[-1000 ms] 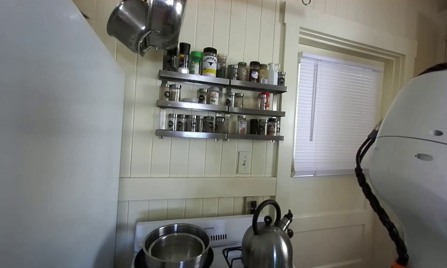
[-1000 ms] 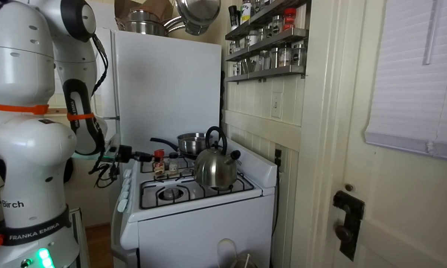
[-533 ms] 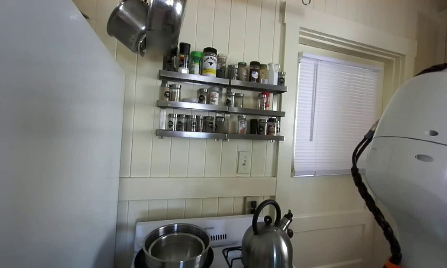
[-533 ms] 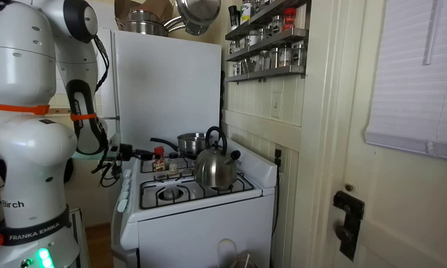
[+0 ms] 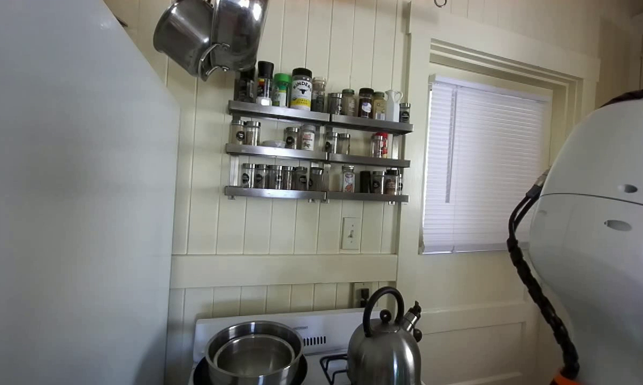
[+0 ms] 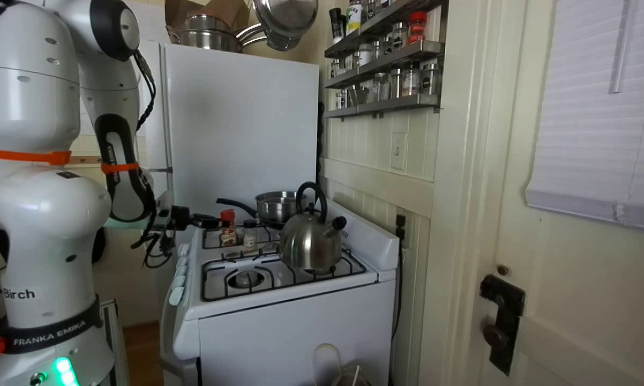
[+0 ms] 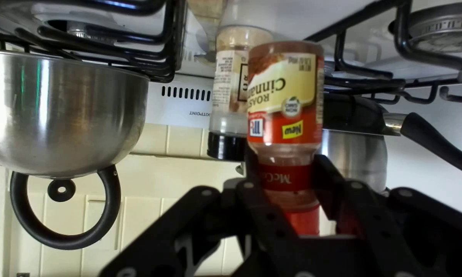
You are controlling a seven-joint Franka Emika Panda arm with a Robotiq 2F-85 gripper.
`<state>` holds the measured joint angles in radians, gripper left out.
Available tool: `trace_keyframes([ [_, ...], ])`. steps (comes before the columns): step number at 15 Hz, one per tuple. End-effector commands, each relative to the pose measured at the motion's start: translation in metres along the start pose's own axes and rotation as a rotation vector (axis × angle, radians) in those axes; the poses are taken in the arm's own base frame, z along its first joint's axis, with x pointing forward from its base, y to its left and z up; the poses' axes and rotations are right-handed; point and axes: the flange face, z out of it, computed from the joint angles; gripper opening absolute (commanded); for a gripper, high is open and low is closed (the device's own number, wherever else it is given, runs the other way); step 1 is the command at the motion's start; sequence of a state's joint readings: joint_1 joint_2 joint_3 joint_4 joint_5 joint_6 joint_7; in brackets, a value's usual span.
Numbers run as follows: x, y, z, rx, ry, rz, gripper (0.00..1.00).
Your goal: Pick up the bottle from the shelf and put it on the stove
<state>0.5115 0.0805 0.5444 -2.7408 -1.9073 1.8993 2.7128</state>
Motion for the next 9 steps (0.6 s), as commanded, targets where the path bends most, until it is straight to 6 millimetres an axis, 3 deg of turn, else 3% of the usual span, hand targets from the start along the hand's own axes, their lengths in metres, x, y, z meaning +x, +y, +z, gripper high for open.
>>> trace_keyframes([
  [1, 0.0081, 0.0012, -0.0074, 0.03, -0.032, 0.061, 0.13],
  [5, 0.0162, -0.0015, -0.0119, 0.046, -0.078, 0.09, 0.13],
  [9, 0.0062, -0.0025, -0.0111, 0.05, -0.143, 0.088, 0.13],
])
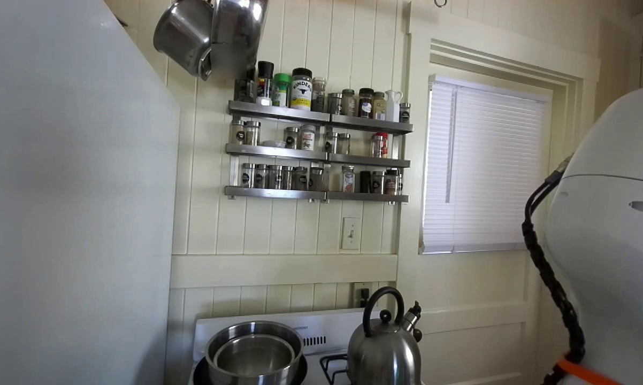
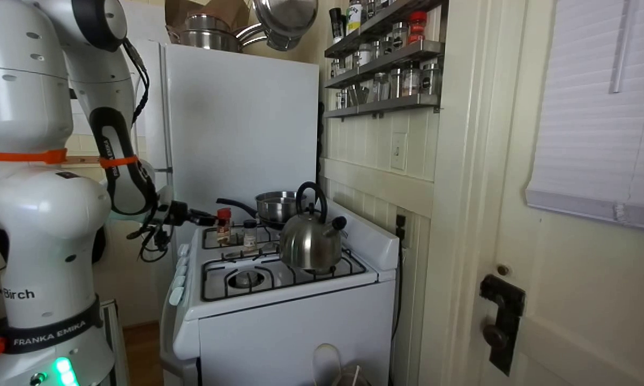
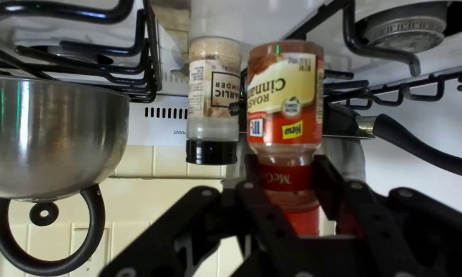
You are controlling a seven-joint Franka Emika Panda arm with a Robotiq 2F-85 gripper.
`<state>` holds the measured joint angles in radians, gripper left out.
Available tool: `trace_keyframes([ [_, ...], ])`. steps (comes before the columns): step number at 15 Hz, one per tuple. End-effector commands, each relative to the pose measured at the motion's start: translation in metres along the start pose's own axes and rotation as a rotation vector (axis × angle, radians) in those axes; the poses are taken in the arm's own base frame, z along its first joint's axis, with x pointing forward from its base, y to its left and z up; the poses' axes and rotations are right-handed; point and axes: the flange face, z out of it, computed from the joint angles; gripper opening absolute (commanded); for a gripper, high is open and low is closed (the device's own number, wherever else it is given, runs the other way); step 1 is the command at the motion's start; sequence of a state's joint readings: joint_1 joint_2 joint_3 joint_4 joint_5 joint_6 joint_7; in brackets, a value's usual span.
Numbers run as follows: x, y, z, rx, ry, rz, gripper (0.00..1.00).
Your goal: Pick up the bottle from the shelf and put it on the stove
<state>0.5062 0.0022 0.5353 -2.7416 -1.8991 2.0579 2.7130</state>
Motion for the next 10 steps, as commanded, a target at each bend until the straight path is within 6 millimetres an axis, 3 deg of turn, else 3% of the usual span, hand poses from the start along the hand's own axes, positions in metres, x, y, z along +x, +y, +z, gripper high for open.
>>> trace_keyframes([
  [1, -0.013, 0.003, 0.001, -0.006, -0.079, 0.04, 0.13],
  [5, -0.028, 0.011, 0.006, -0.025, -0.099, 0.009, 0.13],
  [9, -0.031, 0.012, 0.009, -0.032, -0.079, 0.004, 0.13],
  [10, -0.033, 0.013, 0.009, -0.038, -0.084, 0.0, 0.63],
])
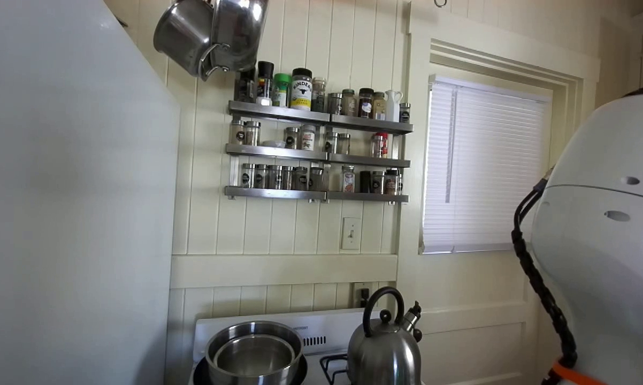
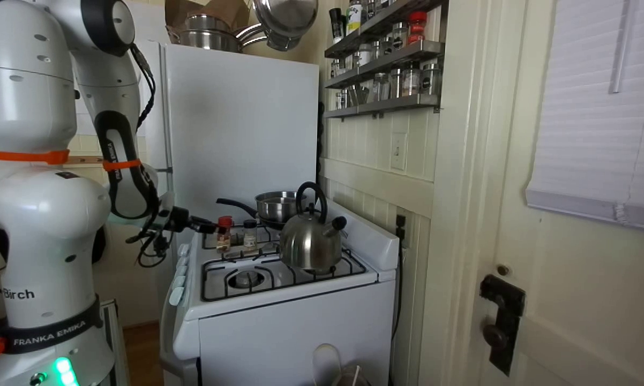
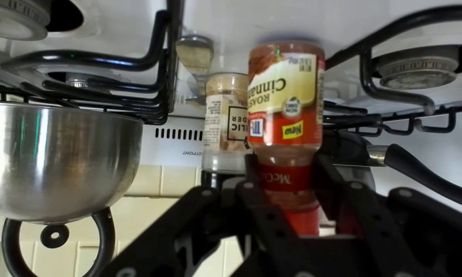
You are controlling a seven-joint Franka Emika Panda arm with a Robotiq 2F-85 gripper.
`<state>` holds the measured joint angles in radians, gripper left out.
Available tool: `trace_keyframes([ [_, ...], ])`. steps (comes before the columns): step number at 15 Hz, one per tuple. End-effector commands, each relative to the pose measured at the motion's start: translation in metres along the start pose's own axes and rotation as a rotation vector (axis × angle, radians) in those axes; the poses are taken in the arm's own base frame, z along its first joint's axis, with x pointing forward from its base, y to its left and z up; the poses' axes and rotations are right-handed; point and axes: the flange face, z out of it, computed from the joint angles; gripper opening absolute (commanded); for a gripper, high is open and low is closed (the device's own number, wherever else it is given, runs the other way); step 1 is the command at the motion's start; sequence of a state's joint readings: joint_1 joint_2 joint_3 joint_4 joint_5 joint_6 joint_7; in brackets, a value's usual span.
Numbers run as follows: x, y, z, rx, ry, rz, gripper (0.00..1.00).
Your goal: Pick up the bottle from the shelf and put it on the stove
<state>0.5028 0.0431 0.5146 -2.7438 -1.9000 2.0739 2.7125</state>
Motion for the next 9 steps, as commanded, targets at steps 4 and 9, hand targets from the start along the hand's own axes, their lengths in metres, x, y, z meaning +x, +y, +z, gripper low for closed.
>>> trace_keyframes([
  [4, -0.022, 0.007, 0.003, -0.014, -0.077, 0.006, 0.85],
  [9, -0.009, 0.0, -0.01, 0.012, -0.227, 0.045, 1.0],
])
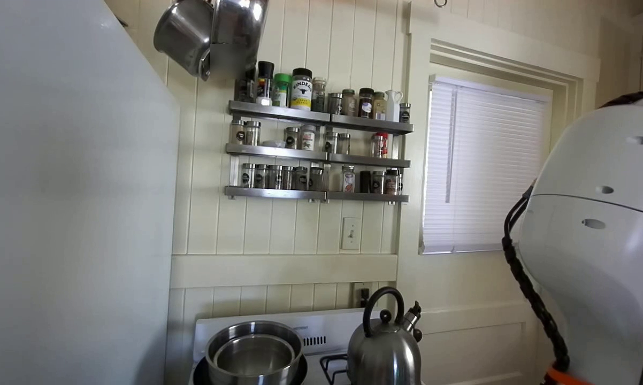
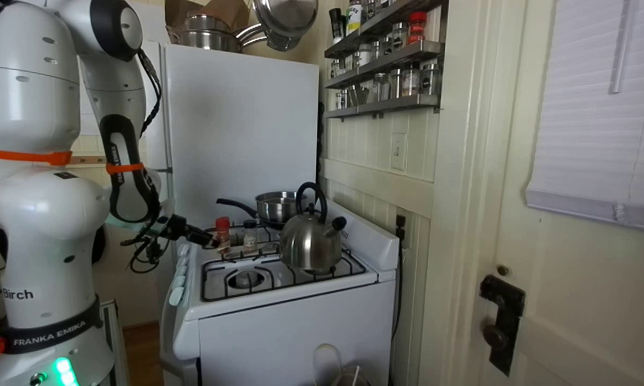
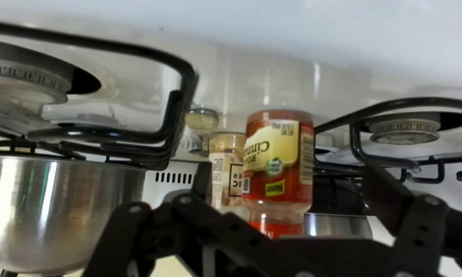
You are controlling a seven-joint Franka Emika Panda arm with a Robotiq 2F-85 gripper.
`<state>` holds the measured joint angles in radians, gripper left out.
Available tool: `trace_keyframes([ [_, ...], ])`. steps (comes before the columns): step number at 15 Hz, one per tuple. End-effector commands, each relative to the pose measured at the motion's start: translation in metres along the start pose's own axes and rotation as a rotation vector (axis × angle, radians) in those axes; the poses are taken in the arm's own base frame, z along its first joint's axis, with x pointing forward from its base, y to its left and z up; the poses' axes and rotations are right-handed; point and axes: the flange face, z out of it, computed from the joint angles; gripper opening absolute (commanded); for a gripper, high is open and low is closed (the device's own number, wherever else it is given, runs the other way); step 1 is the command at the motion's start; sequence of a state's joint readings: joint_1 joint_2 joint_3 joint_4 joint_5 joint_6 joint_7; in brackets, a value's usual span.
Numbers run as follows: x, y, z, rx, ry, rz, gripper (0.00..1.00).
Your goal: Pick up the bottle from the shelf and put it on the stove
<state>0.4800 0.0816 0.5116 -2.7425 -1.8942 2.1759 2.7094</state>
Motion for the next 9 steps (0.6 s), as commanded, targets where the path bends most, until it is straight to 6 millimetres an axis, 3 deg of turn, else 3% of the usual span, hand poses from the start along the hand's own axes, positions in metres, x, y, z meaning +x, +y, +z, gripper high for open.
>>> trace_keyframes([
  [1, 0.011, 0.008, -0.02, -0.002, -0.138, 0.06, 1.0],
  [3, 0.021, -0.009, -0.023, 0.007, -0.242, 0.106, 1.0],
  [6, 0.038, -0.006, -0.045, 0.019, -0.332, 0.164, 1.0],
  [9, 0.063, -0.025, -0.048, 0.083, -0.44, 0.203, 1.0],
])
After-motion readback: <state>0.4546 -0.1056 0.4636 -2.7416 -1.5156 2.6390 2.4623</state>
